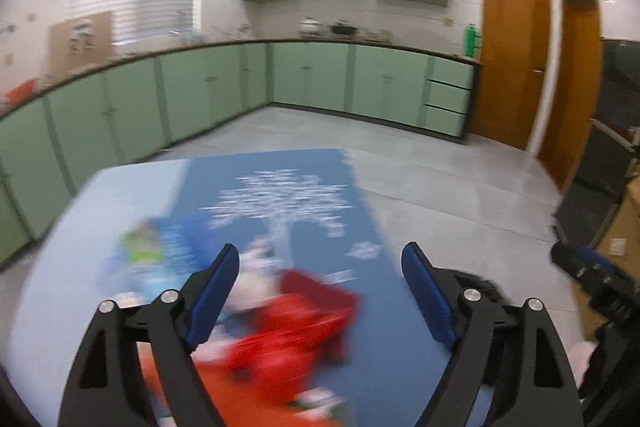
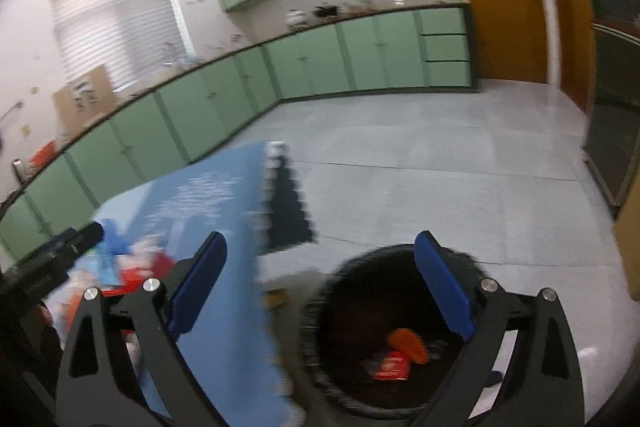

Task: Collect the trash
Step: 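Grasp the white paper cup with the left gripper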

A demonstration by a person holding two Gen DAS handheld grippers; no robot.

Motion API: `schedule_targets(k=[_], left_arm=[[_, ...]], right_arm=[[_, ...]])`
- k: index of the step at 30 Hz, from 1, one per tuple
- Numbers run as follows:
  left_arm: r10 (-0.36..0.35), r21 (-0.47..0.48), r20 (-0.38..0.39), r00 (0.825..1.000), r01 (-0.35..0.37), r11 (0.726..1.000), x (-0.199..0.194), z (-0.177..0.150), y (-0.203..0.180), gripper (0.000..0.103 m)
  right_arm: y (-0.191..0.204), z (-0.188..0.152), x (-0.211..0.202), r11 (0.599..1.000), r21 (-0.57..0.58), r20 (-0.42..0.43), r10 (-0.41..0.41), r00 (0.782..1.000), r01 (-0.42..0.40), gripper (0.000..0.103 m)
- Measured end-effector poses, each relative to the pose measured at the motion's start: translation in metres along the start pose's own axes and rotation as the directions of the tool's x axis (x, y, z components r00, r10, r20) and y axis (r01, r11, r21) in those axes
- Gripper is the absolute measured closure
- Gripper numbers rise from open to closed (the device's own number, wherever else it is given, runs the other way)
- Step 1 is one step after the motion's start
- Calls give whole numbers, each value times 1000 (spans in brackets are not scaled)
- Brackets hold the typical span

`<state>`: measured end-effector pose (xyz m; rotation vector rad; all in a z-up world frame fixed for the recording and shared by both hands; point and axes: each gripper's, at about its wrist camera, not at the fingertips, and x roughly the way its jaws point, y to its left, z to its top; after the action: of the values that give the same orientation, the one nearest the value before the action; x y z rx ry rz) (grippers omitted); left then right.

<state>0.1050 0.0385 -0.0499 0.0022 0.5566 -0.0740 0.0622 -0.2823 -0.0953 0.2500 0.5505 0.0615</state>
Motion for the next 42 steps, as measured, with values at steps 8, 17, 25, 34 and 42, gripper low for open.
schedule_targets(k=[8,17,25,34,42], left_arm=[[209,-70,-5,978,-209,975,-39,-29,87,21],[263,-120,-100,960,-274,954,-41,-78,119,21],[265,-106,-151,952,-282,954,-29,-96,124,22],[203,-123,-180,963,-226,966,-28,-108,127,57],[216,-134,-146,966,-235,963,-39,-106,128,68]], right_arm=[[98,-18,10,970,-128,-29,203,979,-205,11],[148,-46,13,939,-190,-111,269,957,-287,22],[170,-59,8,920,-234,-140,287,948,-313,25],[190,-73,1,883,-275,-182,340,923,-380,32],[196,-78,-2,869,-291,-203,352,914,-399,34]])
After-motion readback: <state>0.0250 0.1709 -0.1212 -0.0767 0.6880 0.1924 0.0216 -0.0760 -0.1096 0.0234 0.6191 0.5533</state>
